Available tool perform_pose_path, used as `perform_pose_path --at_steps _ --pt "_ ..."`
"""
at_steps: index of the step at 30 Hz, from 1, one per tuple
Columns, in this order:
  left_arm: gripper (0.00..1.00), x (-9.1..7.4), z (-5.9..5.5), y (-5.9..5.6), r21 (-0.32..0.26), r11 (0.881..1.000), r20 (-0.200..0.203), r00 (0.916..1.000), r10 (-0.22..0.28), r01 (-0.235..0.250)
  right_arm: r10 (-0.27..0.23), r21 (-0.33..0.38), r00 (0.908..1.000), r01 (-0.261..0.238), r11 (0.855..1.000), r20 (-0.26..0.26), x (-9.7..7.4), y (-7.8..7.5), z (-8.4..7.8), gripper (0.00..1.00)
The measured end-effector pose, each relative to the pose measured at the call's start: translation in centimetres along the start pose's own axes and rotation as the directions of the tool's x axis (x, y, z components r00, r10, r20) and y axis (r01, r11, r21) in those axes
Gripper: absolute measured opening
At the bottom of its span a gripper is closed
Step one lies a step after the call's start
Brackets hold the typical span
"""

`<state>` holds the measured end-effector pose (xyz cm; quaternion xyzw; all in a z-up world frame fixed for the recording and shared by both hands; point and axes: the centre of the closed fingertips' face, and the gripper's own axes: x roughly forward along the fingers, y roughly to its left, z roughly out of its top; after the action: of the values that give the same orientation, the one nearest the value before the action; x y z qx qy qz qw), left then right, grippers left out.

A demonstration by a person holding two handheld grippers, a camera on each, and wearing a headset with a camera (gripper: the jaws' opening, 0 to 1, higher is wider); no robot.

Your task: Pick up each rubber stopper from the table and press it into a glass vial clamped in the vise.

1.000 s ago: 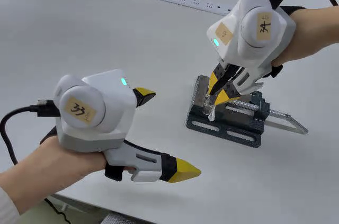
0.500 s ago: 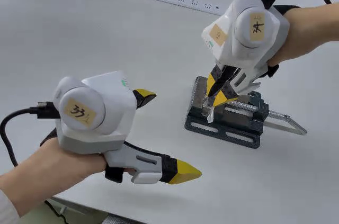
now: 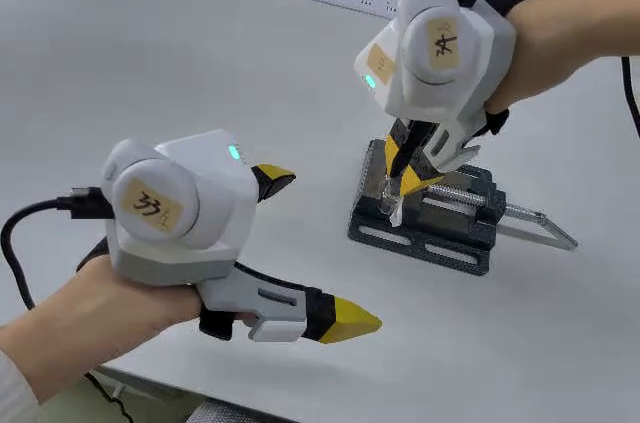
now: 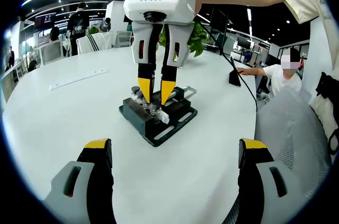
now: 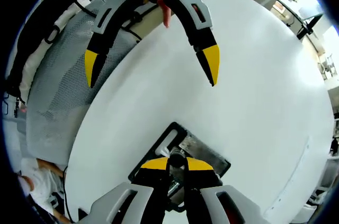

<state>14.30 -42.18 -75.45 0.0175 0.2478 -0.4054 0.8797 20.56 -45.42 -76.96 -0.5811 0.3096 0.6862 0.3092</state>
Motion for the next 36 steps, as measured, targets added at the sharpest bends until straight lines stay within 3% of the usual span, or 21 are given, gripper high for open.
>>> perform_pose_path --at_steps 2,16,36 --pt "0.99 0.02 0.0 0.08 0.0 1.0 0.001 1.0 0.001 -0.001 -0.002 0.057 1.0 0.002 0.998 -0.008 -0.03 0.03 -0.06 0.05" --pt "0.99 0.23 0.14 0.04 -0.005 1.0 0.008 1.0 -0.003 0.003 -0.031 0.187 0.9995 0.029 0.982 0.005 0.02 0.18 0.07 0.04" --pt "0.99 0.18 0.29 0.13 0.002 1.0 0.003 1.0 -0.005 0.005 -0.051 0.137 0.9975 0.044 0.99 0.049 0.03 0.14 0.05 0.07"
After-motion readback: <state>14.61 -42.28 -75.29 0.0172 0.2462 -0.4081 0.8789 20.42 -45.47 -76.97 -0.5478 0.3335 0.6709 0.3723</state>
